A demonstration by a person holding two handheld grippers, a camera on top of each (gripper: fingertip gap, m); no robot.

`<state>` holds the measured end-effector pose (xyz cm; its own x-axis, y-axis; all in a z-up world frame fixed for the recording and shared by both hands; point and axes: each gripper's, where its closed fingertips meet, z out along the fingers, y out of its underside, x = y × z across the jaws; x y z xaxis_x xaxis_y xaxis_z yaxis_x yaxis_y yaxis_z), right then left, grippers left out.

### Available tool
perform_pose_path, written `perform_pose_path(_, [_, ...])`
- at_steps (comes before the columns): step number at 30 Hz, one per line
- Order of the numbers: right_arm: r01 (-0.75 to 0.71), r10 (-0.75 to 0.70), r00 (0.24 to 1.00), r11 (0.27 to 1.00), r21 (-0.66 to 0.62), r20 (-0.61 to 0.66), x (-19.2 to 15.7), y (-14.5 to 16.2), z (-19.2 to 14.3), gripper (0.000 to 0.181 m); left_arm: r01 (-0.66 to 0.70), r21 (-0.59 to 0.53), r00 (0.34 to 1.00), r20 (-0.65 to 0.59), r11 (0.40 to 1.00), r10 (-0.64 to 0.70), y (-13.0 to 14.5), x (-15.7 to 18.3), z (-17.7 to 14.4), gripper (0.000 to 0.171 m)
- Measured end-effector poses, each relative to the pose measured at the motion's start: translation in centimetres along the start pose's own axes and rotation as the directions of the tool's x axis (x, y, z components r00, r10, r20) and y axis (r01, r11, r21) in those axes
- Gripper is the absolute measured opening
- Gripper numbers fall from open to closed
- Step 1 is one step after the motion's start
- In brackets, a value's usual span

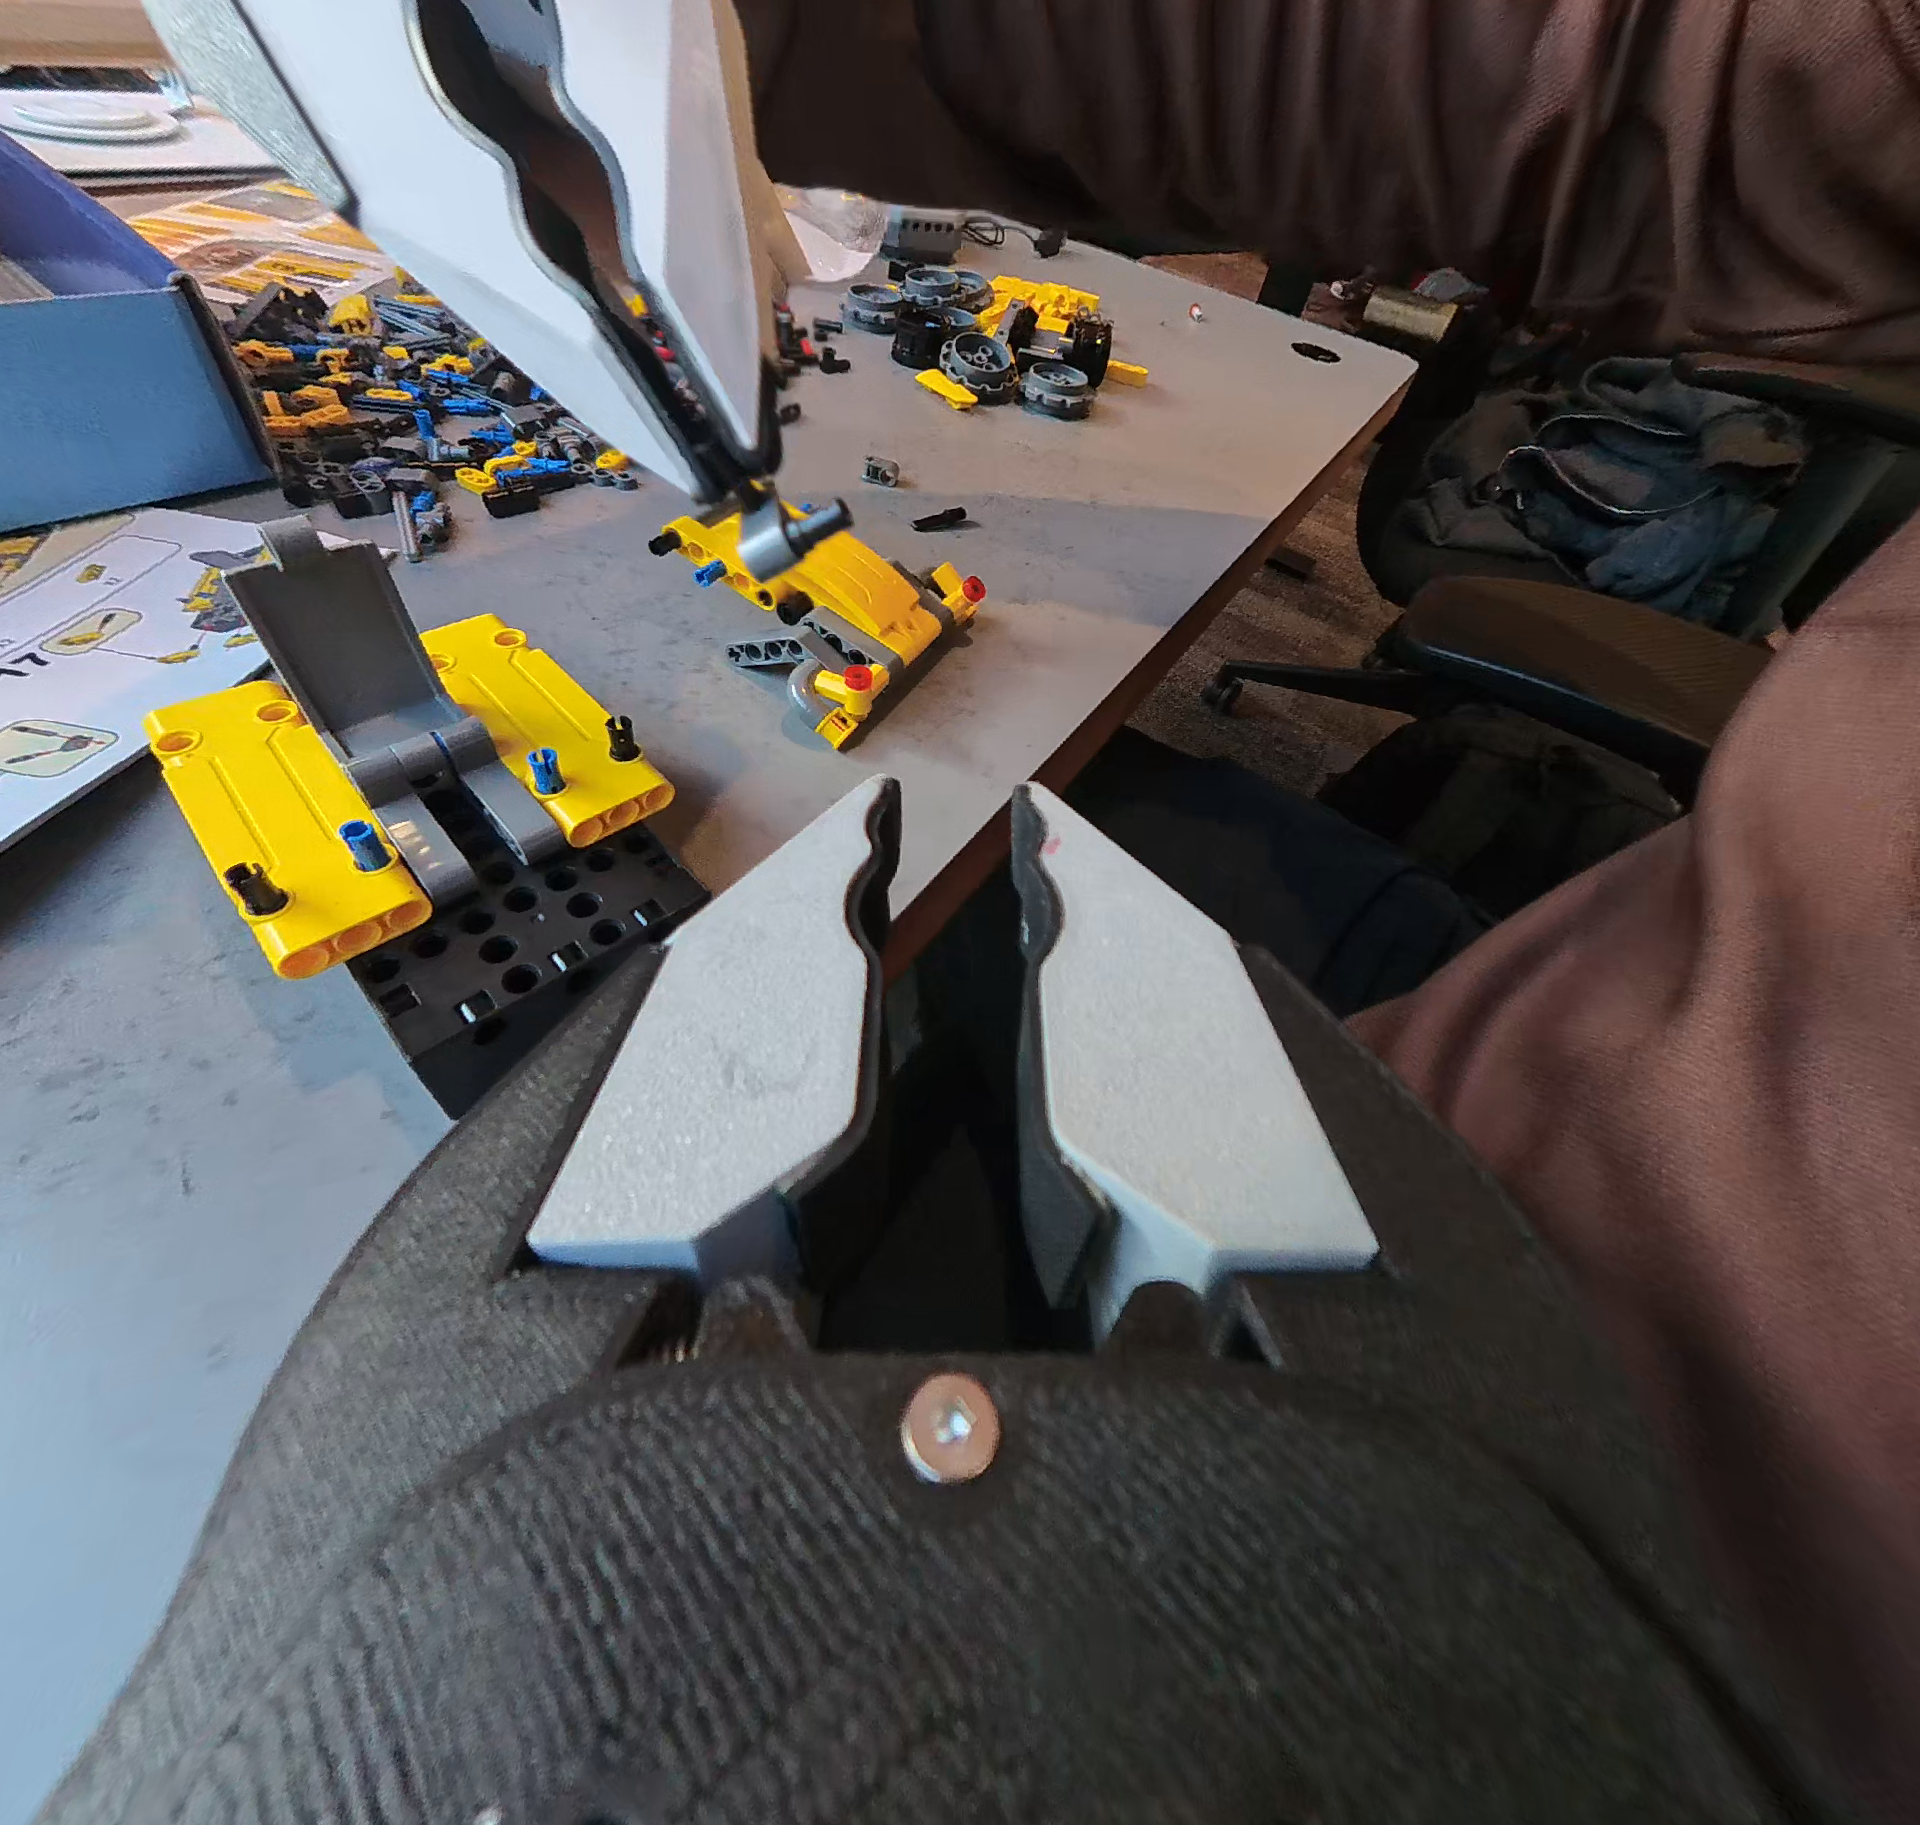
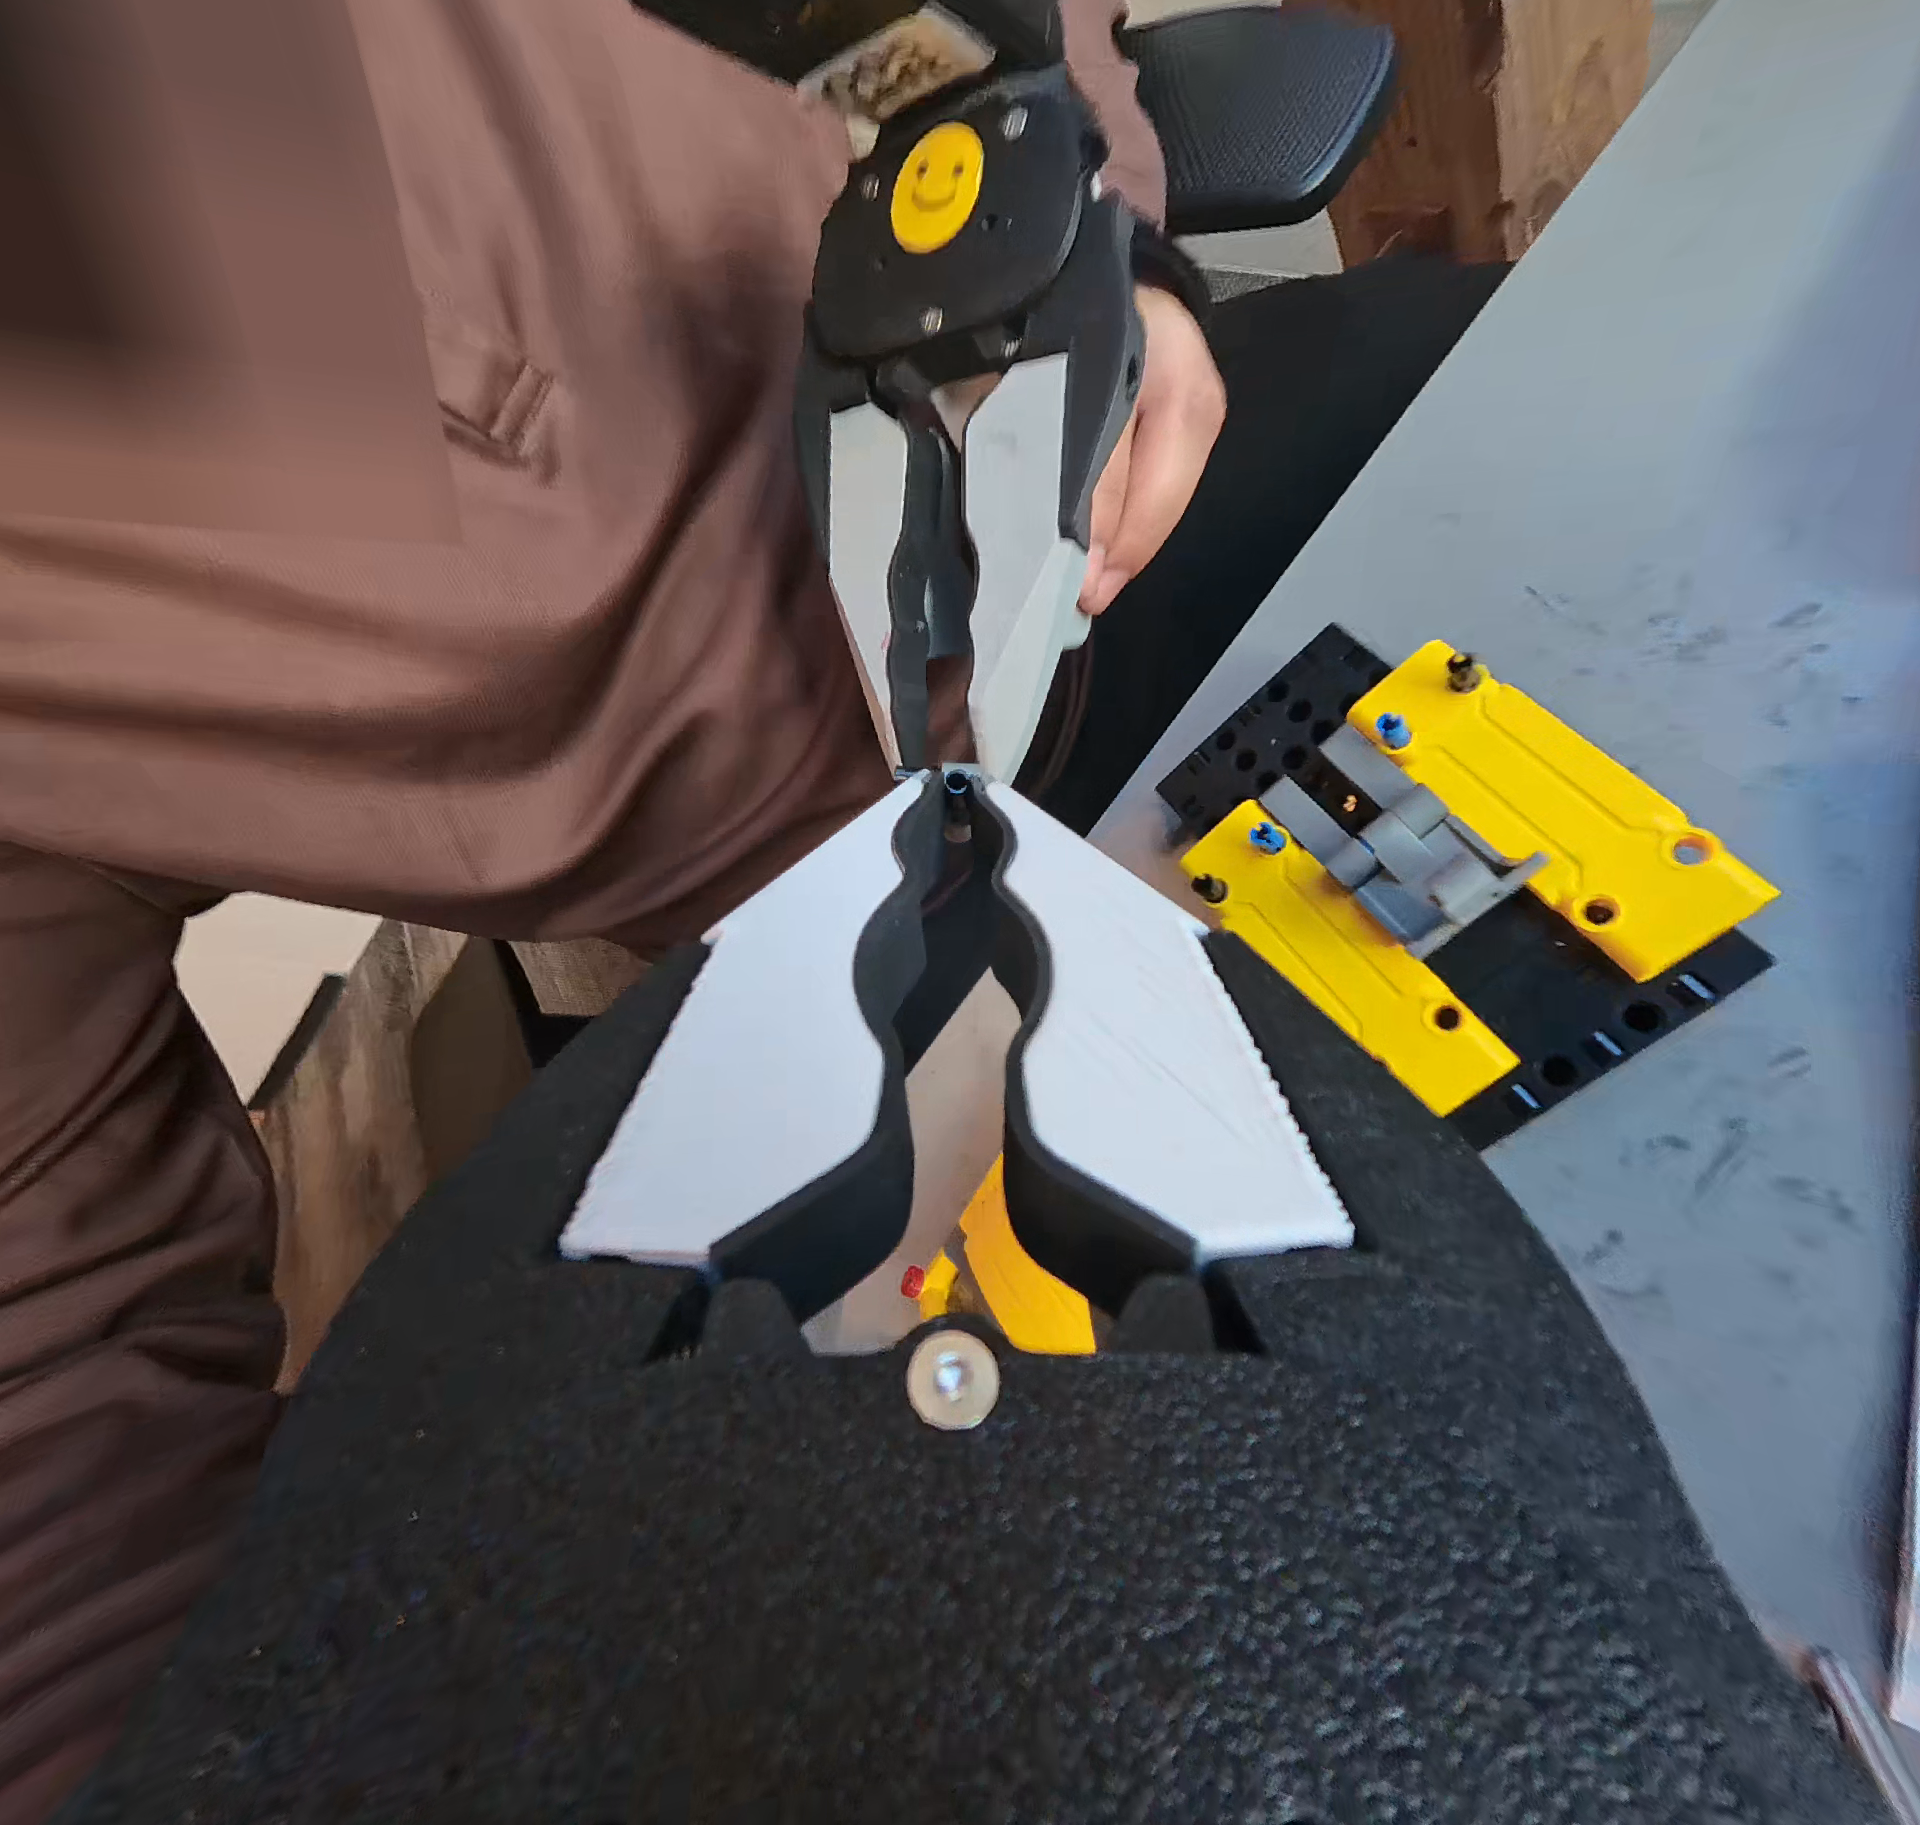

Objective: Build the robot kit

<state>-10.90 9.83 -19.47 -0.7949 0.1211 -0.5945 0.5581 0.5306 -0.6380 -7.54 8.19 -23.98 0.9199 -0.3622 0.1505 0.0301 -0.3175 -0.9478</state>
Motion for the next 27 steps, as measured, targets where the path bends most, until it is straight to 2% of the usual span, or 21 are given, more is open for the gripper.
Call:
perform_pose_path(6, [0.058,-0.057,0.995,0.998,0.015,-0.087,-0.3,-0.5,0.0,0.000,0.049,0.015,0.999,-0.016,0.999,-0.048,-0.4,-0.3,-0.4,0.020])
perform_pose_path(8, [0.112,-0.111,0.979,0.994,-0.004,-0.172,-0.7,-0.2,0.9,0.000,0.094,0.034,0.995,-0.033,0.995,-0.093,-1.0,-0.7,-0.9,0.022])
perform_pose_path(11, [0.233,-0.224,0.911,0.972,-0.017,-0.345,-1.3,-0.1,2.5,0.001,0.165,0.055,0.983,-0.092,0.985,-0.160,-2.0,-0.6,-1.5,0.023])
perform_pose_path(15, [0.343,-0.286,0.756,0.939,-0.016,-0.589,-2.0,-0.5,3.7,0.001,0.218,-0.012,0.960,-0.177,0.976,-0.216,-1.6,0.5,-1.2,0.028])
perform_pose_path(19, [0.425,-0.381,0.485,0.889,-0.168,-0.787,-2.7,0.0,3.6,0.001,0.267,-0.023,0.928,-0.264,0.963,-0.264,-1.7,1.9,-1.3,0.020])
perform_pose_path(21, [0.423,-0.418,0.375,0.871,-0.249,-0.827,-3.2,0.4,3.7,0.001,0.287,-0.027,0.913,-0.297,0.958,-0.282,-2.0,2.5,-1.2,0.022])
perform_pose_path(23, [0.421,-0.451,0.318,0.855,-0.302,-0.834,-3.7,0.7,4.2,0.001,0.298,-0.031,0.903,-0.314,0.954,-0.292,-2.2,2.8,-1.1,0.022])
perform_pose_path(27, [0.460,-0.508,0.182,0.801,-0.384,-0.842,-4.6,0.4,4.5,0.001,0.339,-0.030,0.868,-0.376,0.940,-0.324,-2.9,3.6,-1.3,0.009])
